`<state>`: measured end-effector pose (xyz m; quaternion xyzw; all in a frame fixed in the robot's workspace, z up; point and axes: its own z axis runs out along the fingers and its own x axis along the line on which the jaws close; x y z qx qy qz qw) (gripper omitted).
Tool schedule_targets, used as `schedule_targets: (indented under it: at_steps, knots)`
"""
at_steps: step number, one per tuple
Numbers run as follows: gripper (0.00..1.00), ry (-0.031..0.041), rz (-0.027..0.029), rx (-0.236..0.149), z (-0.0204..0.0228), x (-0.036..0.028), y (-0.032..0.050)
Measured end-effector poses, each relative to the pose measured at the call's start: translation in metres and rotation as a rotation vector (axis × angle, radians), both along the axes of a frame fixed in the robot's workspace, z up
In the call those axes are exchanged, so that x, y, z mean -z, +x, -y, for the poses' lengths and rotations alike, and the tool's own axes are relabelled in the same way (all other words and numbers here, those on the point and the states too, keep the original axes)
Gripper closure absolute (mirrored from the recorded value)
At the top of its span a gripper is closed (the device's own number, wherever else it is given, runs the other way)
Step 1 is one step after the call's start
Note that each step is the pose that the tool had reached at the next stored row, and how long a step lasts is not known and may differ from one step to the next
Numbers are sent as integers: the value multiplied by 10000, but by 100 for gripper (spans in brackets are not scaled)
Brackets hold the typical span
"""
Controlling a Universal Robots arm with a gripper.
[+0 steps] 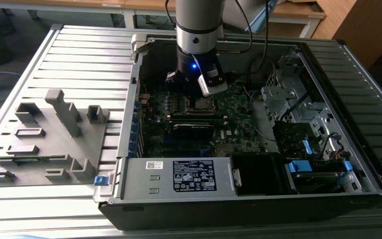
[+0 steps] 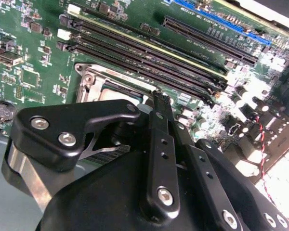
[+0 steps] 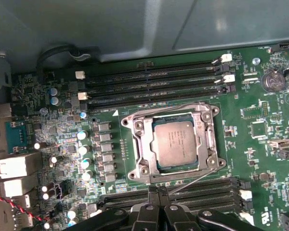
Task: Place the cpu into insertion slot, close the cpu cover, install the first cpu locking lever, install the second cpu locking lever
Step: 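Install the second cpu locking lever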
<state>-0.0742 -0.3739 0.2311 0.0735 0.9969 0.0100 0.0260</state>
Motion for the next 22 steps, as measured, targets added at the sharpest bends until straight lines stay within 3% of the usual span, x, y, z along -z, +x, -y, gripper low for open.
schedule_targets:
  at_steps: [3, 15, 22]
  knots:
    - [89, 0, -46, 1, 0, 5, -1]
    - [89, -1, -50, -117, 21, 31, -16]
    - [89, -10, -56, -123, 24, 94, -69]
